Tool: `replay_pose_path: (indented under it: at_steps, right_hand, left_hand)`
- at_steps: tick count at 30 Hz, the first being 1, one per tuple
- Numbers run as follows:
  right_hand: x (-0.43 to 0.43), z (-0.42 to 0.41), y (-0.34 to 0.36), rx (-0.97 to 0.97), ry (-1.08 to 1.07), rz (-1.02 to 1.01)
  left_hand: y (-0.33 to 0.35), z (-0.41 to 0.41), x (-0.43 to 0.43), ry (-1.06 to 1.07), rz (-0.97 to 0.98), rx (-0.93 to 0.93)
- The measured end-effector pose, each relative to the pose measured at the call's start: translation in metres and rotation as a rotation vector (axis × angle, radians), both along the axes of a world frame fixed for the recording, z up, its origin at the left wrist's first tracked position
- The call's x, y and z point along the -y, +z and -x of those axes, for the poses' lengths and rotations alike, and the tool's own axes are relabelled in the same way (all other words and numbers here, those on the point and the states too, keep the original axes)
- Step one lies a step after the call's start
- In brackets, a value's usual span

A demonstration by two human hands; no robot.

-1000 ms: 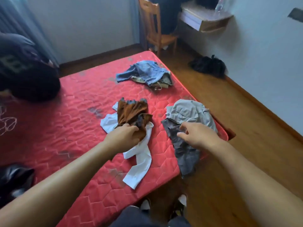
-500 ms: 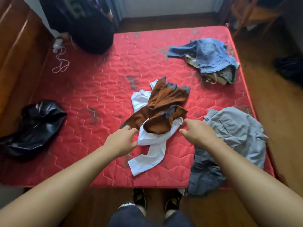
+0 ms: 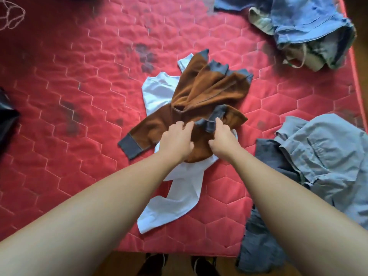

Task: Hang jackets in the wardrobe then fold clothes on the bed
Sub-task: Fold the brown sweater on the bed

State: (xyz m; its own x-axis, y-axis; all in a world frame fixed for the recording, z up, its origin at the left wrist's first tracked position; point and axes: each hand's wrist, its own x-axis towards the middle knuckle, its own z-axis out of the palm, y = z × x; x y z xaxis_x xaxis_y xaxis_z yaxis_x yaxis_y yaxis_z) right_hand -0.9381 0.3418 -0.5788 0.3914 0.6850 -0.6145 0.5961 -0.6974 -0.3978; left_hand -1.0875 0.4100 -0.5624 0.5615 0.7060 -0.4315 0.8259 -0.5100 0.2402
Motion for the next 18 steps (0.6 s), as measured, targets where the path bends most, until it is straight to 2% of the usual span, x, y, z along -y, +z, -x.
replay_pose_path:
  at_steps: [3, 5, 7, 10, 18]
  right_hand:
    - [-0.01, 0.013, -0.028, -0.147, -0.268, -0.069]
    - [-0.007, 0.022, -0.039, -0.185, -0.33, -0.098]
    - [-0.001, 0.029, -0.041, -0.181, -0.261, -0.117]
    - [0.013, 0.03, -0.033, -0.149, -0.1, -0.133]
    - [0.012, 0.025, 0.024, 0.313, 0.226, -0.196]
  left_hand:
    - [-0.032, -0.017, -0.007, 0.065, 0.084, 0.036]
    - [-0.045, -0.019, -0.011, 0.153, 0.145, 0.102]
    - [-0.047, -0.014, -0.012, 0.2, 0.18, 0.165]
    - [-0.036, 0.009, -0.009, 0.123, 0.279, 0.193]
    - [0.075, 0.105, 0.004, 0.047, 0.309, 0.407]
